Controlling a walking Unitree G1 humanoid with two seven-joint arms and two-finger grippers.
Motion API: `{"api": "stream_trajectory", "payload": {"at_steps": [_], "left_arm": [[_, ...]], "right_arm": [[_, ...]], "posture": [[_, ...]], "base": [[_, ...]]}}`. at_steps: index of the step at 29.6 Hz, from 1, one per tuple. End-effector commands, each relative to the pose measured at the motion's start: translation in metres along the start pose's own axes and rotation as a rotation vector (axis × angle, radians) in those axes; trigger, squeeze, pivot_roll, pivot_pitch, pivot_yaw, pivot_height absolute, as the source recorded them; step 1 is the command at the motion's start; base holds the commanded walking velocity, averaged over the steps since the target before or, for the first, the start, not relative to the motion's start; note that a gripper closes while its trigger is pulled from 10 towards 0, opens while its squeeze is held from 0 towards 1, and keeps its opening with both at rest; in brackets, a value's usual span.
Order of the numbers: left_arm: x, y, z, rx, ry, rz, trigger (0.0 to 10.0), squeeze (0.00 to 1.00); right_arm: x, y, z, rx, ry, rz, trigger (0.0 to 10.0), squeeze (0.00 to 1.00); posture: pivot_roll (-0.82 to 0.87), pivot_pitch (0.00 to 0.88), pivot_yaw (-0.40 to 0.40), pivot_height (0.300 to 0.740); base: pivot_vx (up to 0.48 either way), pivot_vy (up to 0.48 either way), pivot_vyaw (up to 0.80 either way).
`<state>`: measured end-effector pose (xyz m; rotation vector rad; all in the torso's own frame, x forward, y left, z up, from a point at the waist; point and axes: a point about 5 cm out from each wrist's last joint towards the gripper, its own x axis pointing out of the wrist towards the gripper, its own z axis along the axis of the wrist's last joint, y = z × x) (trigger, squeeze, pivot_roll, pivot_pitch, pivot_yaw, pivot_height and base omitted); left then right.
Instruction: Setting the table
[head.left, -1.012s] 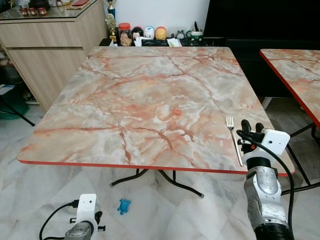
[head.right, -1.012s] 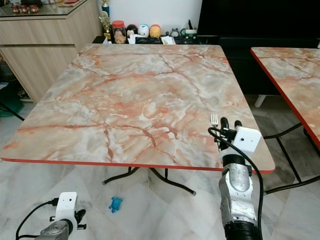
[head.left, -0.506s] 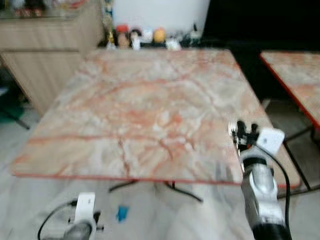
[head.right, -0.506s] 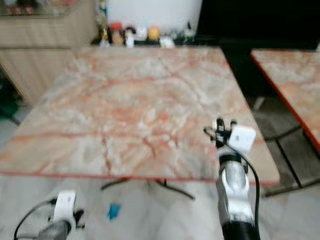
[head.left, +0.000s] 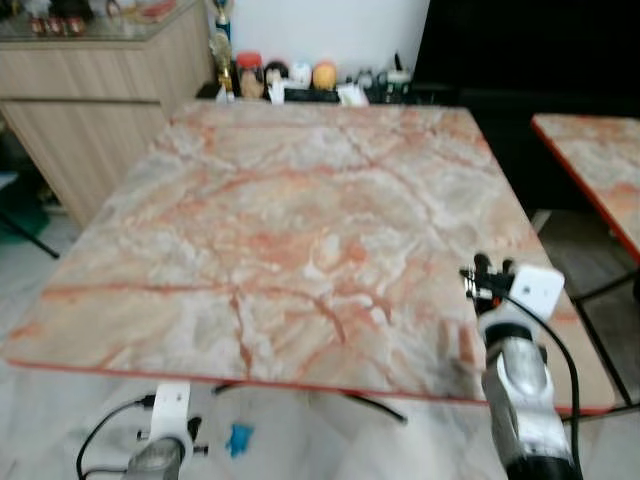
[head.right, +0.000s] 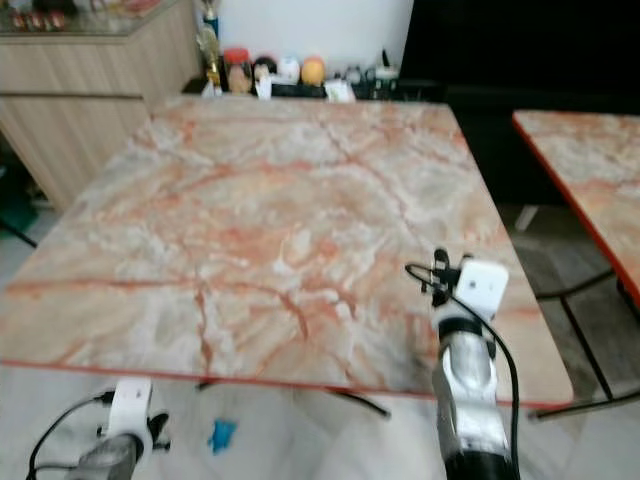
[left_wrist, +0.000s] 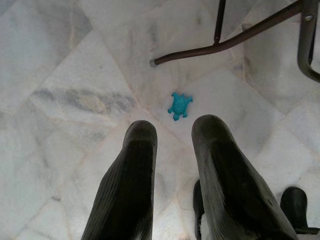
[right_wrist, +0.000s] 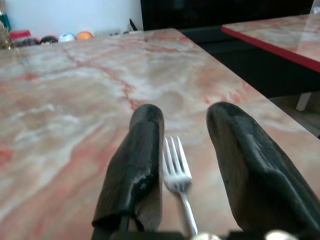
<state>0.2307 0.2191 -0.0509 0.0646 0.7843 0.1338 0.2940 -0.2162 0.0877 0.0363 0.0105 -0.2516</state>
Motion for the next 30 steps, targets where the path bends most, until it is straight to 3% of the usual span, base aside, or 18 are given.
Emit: {"api": "stream_trajectory", "payload": {"at_steps": [1, 3, 4, 8, 9, 10, 17, 18, 19, 20, 23, 24, 30], "left_arm": [[0.000, -0.002, -0.004, -0.001, 0.019, 0.000, 10.0, 0.00], [0.000, -0.002, -0.004, 0.000, 0.019, 0.000, 10.0, 0.00], [0.000, -0.002, -0.004, 0.001, 0.020, -0.001, 10.0, 0.00], [0.000, -0.002, -0.004, 0.002, 0.020, -0.003, 10.0, 0.00], [-0.001, -0.002, -0.004, 0.002, 0.020, -0.003, 10.0, 0.00], [-0.001, -0.002, -0.005, 0.002, 0.021, -0.003, 10.0, 0.00], [-0.001, -0.002, -0.006, 0.001, 0.024, -0.002, 10.0, 0.00], [-0.001, -0.002, -0.006, 0.001, 0.024, -0.002, 10.0, 0.00], [-0.001, -0.002, -0.006, 0.001, 0.024, -0.002, 10.0, 0.00], [-0.001, -0.002, -0.007, 0.001, 0.024, -0.002, 10.0, 0.00], [-0.001, -0.003, -0.007, 0.004, 0.025, -0.003, 10.0, 0.00], [-0.001, -0.003, -0.007, 0.005, 0.026, -0.004, 10.0, 0.00], [-0.001, -0.003, -0.008, 0.010, 0.029, -0.007, 10.0, 0.00]], "right_arm": [[-0.002, -0.005, 0.000, -0.017, 0.027, -0.020, 10.0, 0.00], [-0.003, -0.006, -0.001, -0.027, 0.049, -0.018, 10.0, 0.00], [-0.003, -0.005, -0.005, -0.023, 0.091, -0.002, 10.0, 1.00], [-0.003, -0.001, -0.009, -0.034, 0.129, 0.032, 10.0, 1.00], [-0.002, 0.000, -0.009, -0.043, 0.138, 0.035, 10.0, 0.27], [-0.001, 0.001, -0.010, -0.050, 0.160, 0.042, 10.0, 0.00], [0.006, 0.015, -0.009, -0.045, 0.204, 0.123, 10.0, 0.00], [0.007, 0.015, -0.007, -0.044, 0.203, 0.123, 10.0, 0.41], [0.007, 0.015, -0.007, -0.044, 0.203, 0.123, 10.0, 0.41], [0.009, 0.015, -0.004, -0.032, 0.200, 0.122, 10.0, 1.00], [0.010, 0.014, -0.001, -0.050, 0.193, 0.112, 10.0, 1.00], [0.010, 0.012, -0.001, -0.055, 0.192, 0.102, 10.0, 0.00], [0.007, 0.007, -0.006, -0.045, 0.225, 0.073, 10.0, 0.00]], "posture": [[0.06, 0.000, 0.002, 0.740], [0.05, 0.000, 0.003, 0.740], [0.05, 0.000, 0.003, 0.740], [0.05, 0.000, 0.004, 0.740], [0.05, 0.000, 0.003, 0.740], [0.05, 0.000, 0.002, 0.740], [0.05, 0.000, 0.001, 0.740], [0.05, 0.000, 0.001, 0.740], [0.05, 0.000, 0.001, 0.740], [0.05, 0.000, 0.002, 0.740], [0.05, 0.000, 0.002, 0.740], [0.05, 0.000, 0.003, 0.740], [0.04, 0.000, 0.005, 0.740]], "base": [[0.000, 0.000, 0.00], [0.000, 0.000, 0.00], [0.000, 0.000, 0.00], [0.000, 0.000, 0.00], [0.000, 0.000, 0.00], [0.000, 0.000, 0.00], [0.000, 0.000, 0.00], [0.000, 0.000, 0.00], [0.000, 0.000, 0.00], [0.000, 0.000, 0.00], [0.000, 0.000, 0.00], [0.000, 0.000, 0.00], [0.000, 0.000, 0.00]]}}
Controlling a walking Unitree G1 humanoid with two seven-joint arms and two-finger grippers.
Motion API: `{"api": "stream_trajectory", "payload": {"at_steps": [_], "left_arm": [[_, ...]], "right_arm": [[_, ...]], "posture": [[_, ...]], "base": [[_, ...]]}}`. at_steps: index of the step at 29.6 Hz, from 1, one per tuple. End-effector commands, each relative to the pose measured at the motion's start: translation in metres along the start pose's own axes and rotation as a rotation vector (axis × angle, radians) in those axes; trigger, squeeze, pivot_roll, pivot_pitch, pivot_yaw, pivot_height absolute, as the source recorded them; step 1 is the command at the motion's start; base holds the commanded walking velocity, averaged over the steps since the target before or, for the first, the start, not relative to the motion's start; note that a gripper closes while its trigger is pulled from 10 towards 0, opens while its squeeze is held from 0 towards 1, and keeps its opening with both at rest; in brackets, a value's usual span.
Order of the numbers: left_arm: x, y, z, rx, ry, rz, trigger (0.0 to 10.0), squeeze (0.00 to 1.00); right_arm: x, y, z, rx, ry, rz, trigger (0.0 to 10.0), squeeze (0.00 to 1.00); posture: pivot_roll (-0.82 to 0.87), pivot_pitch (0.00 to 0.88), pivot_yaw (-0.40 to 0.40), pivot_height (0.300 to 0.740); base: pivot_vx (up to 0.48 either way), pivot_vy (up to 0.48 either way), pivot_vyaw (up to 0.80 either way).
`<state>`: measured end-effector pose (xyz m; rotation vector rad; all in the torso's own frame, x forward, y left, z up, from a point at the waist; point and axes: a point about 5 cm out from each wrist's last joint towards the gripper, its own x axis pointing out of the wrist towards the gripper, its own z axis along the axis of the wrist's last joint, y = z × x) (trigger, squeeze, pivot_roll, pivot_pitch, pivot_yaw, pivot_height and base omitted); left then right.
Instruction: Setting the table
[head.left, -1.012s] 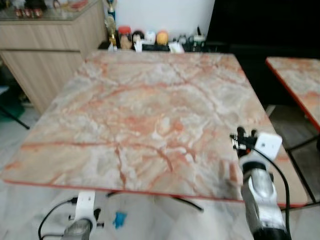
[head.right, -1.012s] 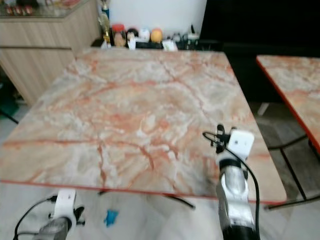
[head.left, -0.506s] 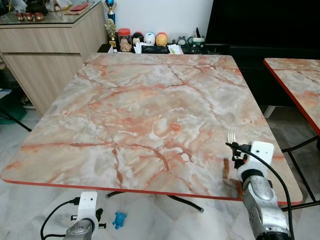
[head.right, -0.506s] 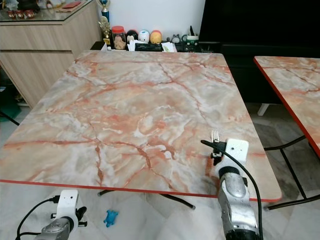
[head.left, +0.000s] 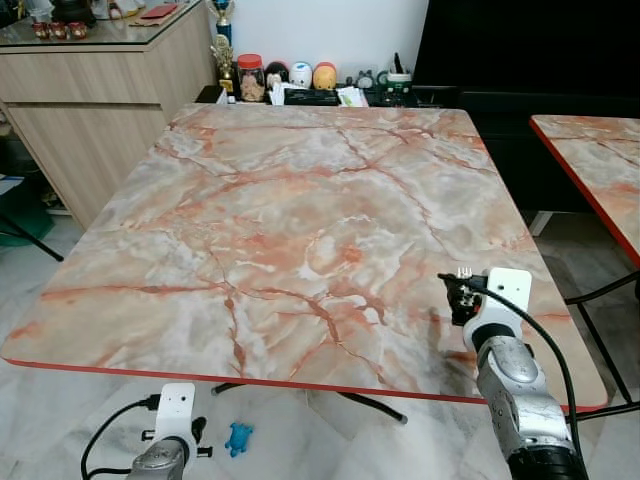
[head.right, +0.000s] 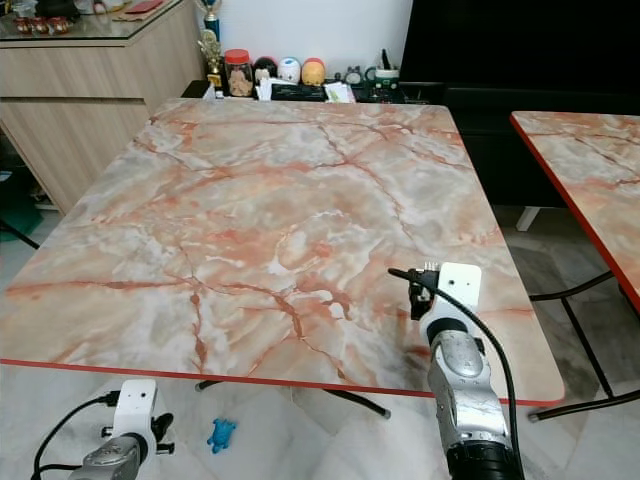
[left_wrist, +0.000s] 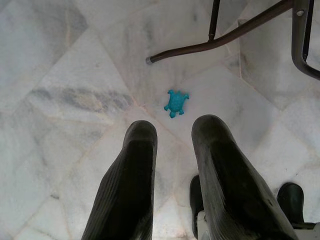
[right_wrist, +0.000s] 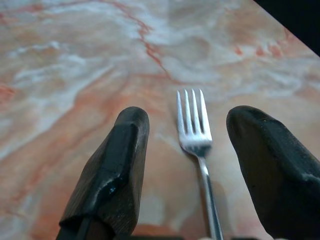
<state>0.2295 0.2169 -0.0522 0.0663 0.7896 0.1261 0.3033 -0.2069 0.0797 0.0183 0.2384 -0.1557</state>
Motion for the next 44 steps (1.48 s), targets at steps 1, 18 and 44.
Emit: {"api": "stream_trajectory", "payload": {"at_steps": [1, 18, 44], "left_arm": [[-0.001, -0.001, -0.006, 0.006, 0.024, -0.002, 10.0, 0.00], [-0.001, -0.003, -0.007, 0.008, 0.026, -0.004, 10.0, 0.00], [-0.001, -0.002, -0.008, 0.015, 0.031, -0.002, 10.0, 0.00]], "right_arm": [[-0.001, -0.005, 0.000, 0.012, 0.015, -0.023, 10.0, 0.00], [0.002, -0.006, -0.007, 0.039, 0.096, -0.013, 10.0, 0.00], [0.020, 0.004, -0.013, 0.069, 0.142, 0.037, 1.1, 0.00]], "posture": [[0.04, 0.000, 0.005, 0.740], [0.05, 0.000, 0.000, 0.740], [0.06, 0.000, 0.005, 0.740]], "base": [[0.000, 0.000, 0.00], [0.000, 0.000, 0.00], [0.000, 0.000, 0.00]]}}
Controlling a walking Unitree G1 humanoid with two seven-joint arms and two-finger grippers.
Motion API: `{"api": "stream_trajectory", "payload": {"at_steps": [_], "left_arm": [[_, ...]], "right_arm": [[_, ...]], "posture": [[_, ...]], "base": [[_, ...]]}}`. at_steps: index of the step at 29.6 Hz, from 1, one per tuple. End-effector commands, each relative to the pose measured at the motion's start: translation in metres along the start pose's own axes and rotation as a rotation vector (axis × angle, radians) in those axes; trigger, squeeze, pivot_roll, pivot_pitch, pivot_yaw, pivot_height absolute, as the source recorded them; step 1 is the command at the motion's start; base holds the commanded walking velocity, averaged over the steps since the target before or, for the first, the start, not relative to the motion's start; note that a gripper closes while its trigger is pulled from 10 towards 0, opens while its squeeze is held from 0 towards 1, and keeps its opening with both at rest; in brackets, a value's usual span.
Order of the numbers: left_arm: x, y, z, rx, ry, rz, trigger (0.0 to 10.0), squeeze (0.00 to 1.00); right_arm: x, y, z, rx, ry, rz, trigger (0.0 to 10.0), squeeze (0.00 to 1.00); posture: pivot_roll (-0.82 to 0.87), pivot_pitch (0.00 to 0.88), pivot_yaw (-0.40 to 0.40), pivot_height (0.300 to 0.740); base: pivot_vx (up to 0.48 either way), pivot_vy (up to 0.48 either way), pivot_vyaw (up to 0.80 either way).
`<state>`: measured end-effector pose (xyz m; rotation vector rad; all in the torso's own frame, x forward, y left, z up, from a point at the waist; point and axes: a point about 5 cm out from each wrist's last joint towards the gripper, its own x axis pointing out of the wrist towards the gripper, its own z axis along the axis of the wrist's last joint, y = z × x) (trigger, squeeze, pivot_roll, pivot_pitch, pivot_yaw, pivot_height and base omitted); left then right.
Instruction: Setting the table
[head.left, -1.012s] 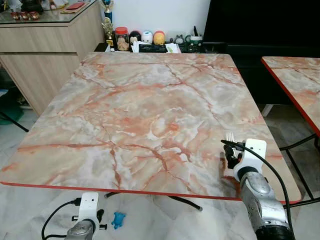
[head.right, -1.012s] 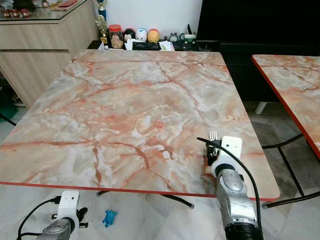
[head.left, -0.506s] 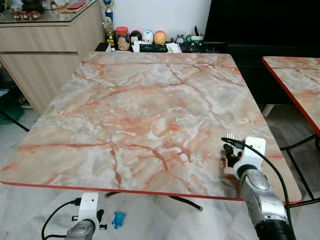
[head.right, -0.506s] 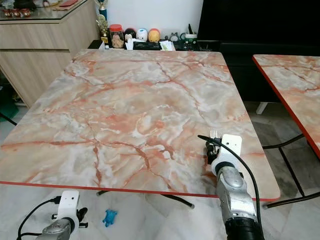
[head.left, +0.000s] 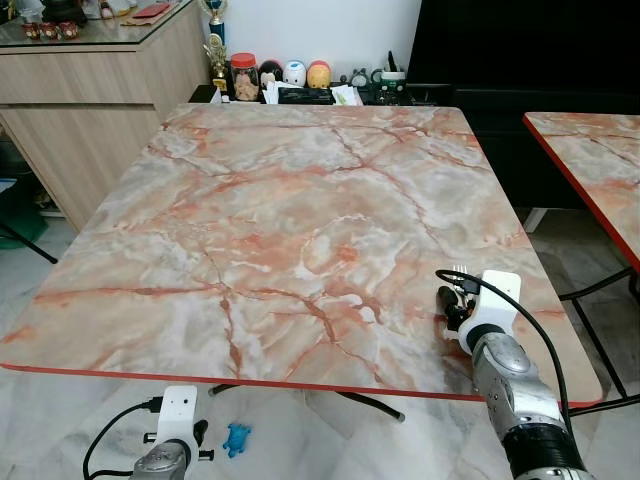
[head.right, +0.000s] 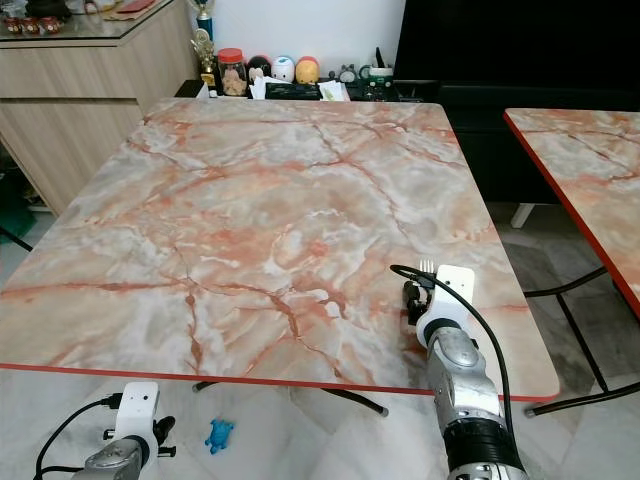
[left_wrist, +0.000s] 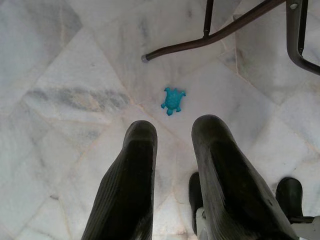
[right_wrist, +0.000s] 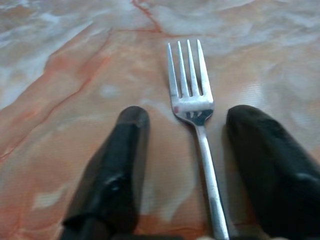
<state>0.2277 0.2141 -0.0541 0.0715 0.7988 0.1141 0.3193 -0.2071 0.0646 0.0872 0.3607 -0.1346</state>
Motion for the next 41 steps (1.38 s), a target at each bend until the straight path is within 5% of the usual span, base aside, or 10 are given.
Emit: {"api": "stream_trajectory", "payload": {"at_steps": [1, 6, 41], "left_arm": [[-0.0009, 0.0011, -0.0054, 0.005, 0.023, 0.007, 10.0, 0.00], [-0.0009, 0.0013, -0.0056, 0.008, 0.025, 0.006, 10.0, 0.00], [-0.0015, 0.0019, -0.0086, 0.006, 0.036, 0.000, 10.0, 0.00]], "right_arm": [[0.0009, 0.0014, -0.0028, 0.013, 0.015, 0.011, 0.9, 0.00], [0.0009, 0.0019, -0.0040, 0.014, 0.018, 0.013, 0.0, 0.00], [0.0017, 0.0084, -0.0082, -0.003, 0.023, 0.036, 0.0, 0.00]], "posture": [[0.06, 0.000, 0.005, 0.740], [0.06, 0.000, 0.004, 0.740], [0.07, 0.000, 0.001, 0.740]], "base": [[0.000, 0.000, 0.00], [0.000, 0.000, 0.00], [0.000, 0.000, 0.00]]}}
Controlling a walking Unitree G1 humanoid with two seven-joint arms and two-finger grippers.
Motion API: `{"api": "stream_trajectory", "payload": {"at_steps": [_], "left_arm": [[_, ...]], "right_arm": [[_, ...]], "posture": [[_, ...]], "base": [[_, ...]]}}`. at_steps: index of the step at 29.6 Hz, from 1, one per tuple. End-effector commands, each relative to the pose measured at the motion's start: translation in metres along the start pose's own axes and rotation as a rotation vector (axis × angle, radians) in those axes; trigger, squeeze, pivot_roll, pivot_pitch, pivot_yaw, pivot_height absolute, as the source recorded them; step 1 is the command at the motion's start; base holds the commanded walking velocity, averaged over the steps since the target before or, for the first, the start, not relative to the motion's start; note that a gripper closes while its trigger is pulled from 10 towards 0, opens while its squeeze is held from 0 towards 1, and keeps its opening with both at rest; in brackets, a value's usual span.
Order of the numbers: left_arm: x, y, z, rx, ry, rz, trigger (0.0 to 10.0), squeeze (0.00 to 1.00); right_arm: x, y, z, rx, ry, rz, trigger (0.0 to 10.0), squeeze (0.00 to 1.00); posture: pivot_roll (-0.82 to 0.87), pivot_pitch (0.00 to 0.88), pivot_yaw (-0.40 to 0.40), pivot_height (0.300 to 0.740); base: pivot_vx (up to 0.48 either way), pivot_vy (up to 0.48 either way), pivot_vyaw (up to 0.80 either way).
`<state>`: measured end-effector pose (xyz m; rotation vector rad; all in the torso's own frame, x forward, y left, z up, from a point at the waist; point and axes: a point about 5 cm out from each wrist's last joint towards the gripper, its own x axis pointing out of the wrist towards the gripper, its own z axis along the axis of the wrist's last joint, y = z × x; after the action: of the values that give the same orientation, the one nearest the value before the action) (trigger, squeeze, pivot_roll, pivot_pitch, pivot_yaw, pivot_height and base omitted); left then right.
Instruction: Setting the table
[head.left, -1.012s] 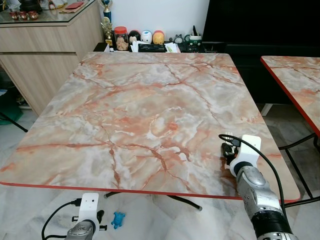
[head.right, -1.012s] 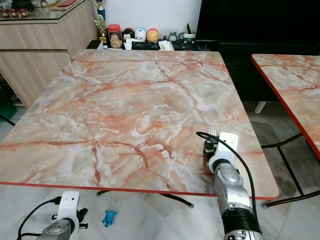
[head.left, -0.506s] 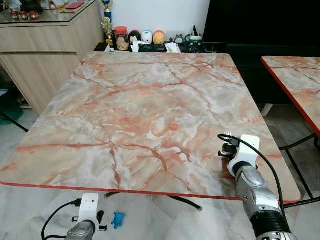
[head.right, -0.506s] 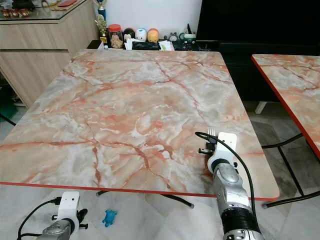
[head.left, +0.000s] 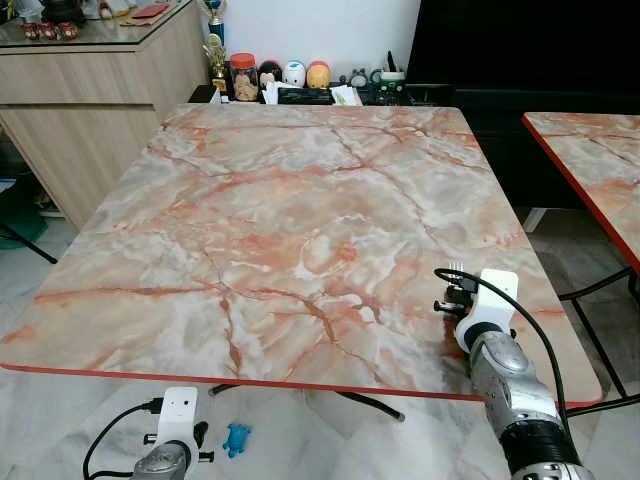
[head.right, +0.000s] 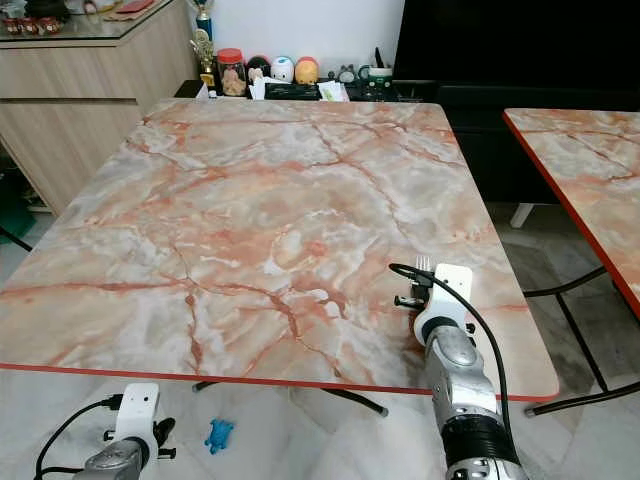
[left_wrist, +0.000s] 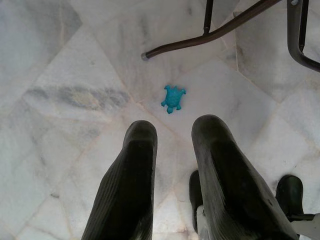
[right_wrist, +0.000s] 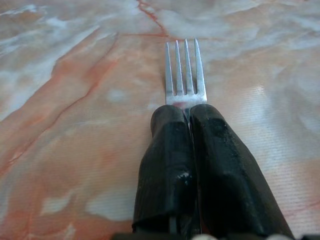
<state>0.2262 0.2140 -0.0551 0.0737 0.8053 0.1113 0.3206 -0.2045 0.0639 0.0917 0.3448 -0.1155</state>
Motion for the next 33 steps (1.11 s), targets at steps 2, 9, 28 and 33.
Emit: {"api": "stream_trajectory", "payload": {"at_steps": [2, 9, 28, 33], "left_arm": [[-0.001, 0.002, -0.007, 0.003, 0.030, 0.003, 10.0, 0.00], [-0.002, 0.004, -0.008, 0.004, 0.031, 0.009, 10.0, 0.00], [-0.002, 0.006, -0.008, 0.001, 0.024, 0.025, 10.0, 0.00], [-0.002, 0.006, -0.009, 0.000, 0.025, 0.026, 10.0, 0.00]], "right_arm": [[0.000, 0.006, -0.007, -0.024, 0.026, 0.017, 10.0, 0.00], [-0.010, 0.013, 0.024, -0.113, -0.263, 0.032, 10.0, 0.00], [-0.048, 0.005, 0.064, -0.154, -0.648, 0.035, 10.0, 0.00], [-0.046, 0.013, 0.064, -0.125, -0.648, 0.045, 10.0, 0.00]], "posture": [[0.07, 0.000, 0.001, 0.740], [0.06, 0.000, 0.000, 0.740], [0.06, 0.000, 0.003, 0.740], [0.06, 0.000, 0.002, 0.740]], "base": [[0.000, 0.000, 0.00], [0.000, 0.000, 0.00], [0.000, -0.123, 0.00], [0.000, -0.480, 0.00]]}}
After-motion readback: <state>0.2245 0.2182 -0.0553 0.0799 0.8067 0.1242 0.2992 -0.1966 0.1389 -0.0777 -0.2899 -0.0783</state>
